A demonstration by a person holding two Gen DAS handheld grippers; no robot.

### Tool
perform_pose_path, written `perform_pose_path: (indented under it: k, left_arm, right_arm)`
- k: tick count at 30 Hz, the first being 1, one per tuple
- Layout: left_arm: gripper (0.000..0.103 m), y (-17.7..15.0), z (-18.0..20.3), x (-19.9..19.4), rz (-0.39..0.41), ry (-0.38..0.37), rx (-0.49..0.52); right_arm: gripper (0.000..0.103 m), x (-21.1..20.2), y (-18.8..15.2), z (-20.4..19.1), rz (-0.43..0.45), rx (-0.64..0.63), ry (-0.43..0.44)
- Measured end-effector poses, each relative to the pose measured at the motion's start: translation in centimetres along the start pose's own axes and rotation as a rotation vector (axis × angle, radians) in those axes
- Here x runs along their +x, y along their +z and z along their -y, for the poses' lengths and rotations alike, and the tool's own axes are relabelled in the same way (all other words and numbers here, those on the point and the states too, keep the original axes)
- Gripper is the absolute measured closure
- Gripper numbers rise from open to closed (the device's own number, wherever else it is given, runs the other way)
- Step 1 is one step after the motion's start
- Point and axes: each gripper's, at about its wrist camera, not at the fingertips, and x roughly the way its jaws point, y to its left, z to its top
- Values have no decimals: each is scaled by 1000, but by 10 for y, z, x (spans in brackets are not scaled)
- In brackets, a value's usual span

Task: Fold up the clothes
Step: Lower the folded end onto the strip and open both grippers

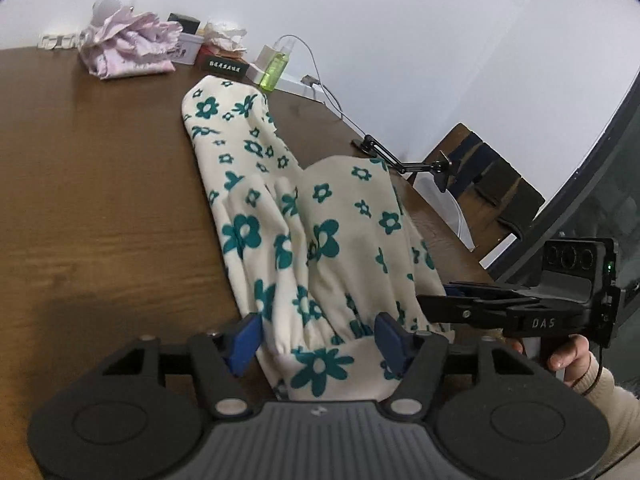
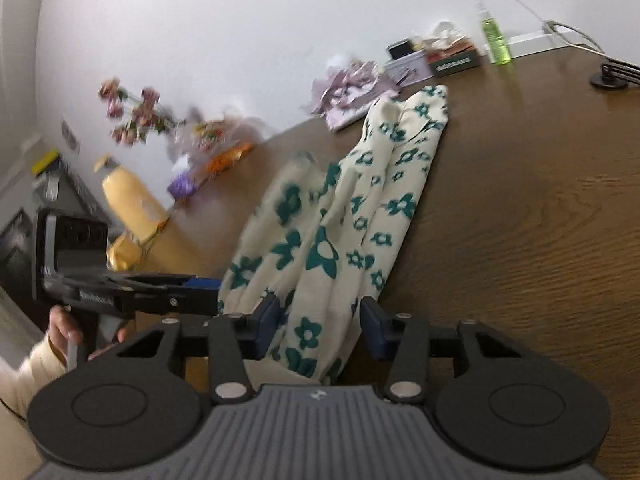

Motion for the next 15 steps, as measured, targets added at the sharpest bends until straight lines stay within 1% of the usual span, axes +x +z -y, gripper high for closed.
perform_pose_path:
  k: [1,2,3,4,6,8,9,10,12,13,14,15]
  left_arm:
    - [71,0,3,0,1,-6,14]
    - [89,1,7,-3,9,-6,35]
    - [94,3,10,-3,15,5,55]
    - [96,3,12,-5,10,10,69]
    - [97,-1,11,-16,-3,-30,73]
    - [97,-10,5,-18,-41,-31,49]
    - [97,-14,2,-20,-59,-32,38]
    - [96,-14,0,-18,-59,-29,41]
    - [93,-13,-3,-14,-61,-21,48]
    - [91,-12,-4,-12,-61,-17,52]
    - [81,-7,-4,-15,-38,-2,69]
    - [72,-3,-3,-19,-14,13,87]
  right_arm:
    - [65,2,1,-1,-13,-5,5]
    - [86,5,2,-3,-26,-9,10]
    - [92,6,5,-4,-50,18,33]
    - [93,3,7,-5,-75,31,57]
    - [97,-3,12,-8,-125,54,105]
    - [97,-13,14,-10,-168,72,145]
    - [97,-13,12,-9,-181,89,116]
    - [97,-13,10,-7,-195,106,85]
    - [93,-2,1,-1,-220,136,15]
    - [91,0,0,-1,-203,145,17]
    - [84,-2,3,-5,-192,127,-1]
    - [66,-7,7,-11,-171,87,-31]
